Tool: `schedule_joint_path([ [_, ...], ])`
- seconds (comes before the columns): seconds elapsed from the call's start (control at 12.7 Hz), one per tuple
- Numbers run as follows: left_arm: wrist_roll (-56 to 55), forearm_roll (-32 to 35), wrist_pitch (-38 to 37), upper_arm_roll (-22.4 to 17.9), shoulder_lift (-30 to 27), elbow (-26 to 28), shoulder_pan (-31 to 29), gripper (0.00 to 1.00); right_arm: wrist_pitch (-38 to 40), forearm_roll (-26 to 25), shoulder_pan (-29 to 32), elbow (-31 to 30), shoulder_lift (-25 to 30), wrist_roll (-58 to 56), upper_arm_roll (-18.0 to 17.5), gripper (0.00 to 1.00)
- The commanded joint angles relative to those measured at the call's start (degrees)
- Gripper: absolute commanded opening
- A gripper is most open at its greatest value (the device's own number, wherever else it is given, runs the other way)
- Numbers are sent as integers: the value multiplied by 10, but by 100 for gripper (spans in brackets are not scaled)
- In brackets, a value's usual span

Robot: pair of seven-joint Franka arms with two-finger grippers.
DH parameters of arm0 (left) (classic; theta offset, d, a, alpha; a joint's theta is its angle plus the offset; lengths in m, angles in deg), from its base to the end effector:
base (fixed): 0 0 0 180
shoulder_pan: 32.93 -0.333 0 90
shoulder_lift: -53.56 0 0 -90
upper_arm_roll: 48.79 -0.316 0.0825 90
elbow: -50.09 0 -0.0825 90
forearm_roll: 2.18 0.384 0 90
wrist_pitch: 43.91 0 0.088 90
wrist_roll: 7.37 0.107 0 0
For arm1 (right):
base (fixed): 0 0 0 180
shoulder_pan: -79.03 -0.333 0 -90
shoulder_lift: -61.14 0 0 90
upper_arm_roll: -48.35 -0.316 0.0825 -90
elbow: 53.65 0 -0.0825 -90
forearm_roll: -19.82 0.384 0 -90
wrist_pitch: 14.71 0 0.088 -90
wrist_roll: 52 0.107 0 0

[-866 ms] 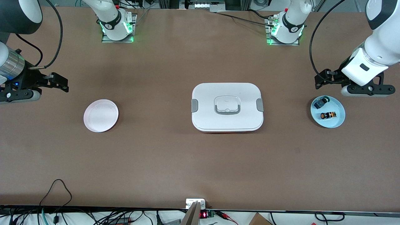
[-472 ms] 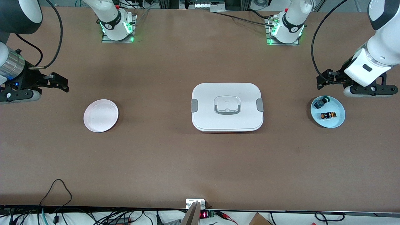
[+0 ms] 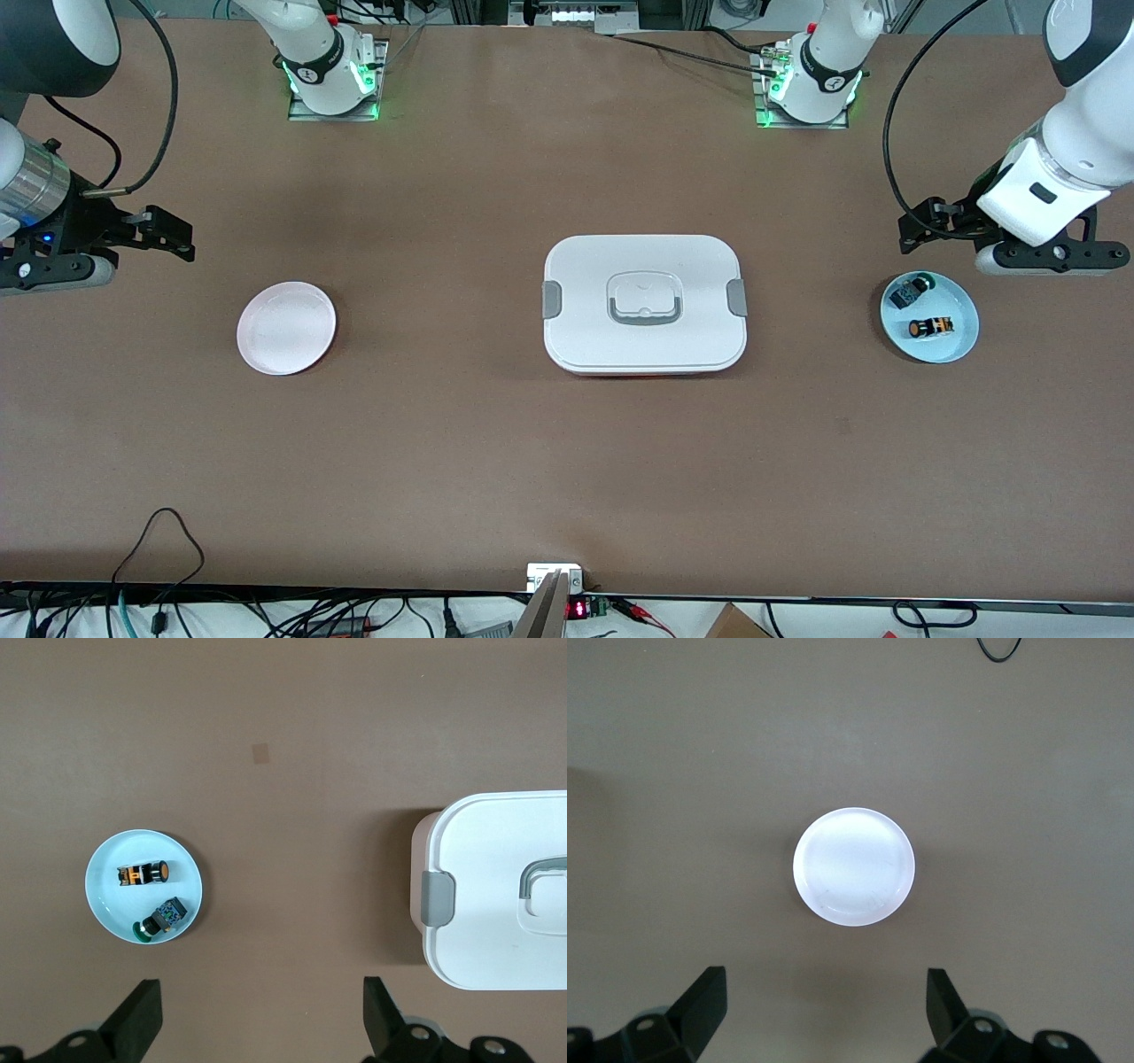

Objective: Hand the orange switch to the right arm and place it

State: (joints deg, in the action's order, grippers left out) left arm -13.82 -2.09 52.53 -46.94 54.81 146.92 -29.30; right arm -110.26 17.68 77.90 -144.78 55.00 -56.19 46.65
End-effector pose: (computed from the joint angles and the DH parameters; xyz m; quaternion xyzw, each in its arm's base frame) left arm 0.5635 -0.0537 0.5654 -0.9999 -0.0084 0.0142 0.0019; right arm 0.5914 0.0247 0.5621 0.9977 0.0632 -0.0152 0.0168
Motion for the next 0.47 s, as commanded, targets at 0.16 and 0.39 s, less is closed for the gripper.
schedule_joint_path([
  [0.16,-1,-4,-43,1,21,-21,0,100,7,9,2,9,-1,-6,-1,100],
  [0.39,-1,-4,-47,-1,59,-37,0,100,7,9,2,9,-1,-6,-1,100],
])
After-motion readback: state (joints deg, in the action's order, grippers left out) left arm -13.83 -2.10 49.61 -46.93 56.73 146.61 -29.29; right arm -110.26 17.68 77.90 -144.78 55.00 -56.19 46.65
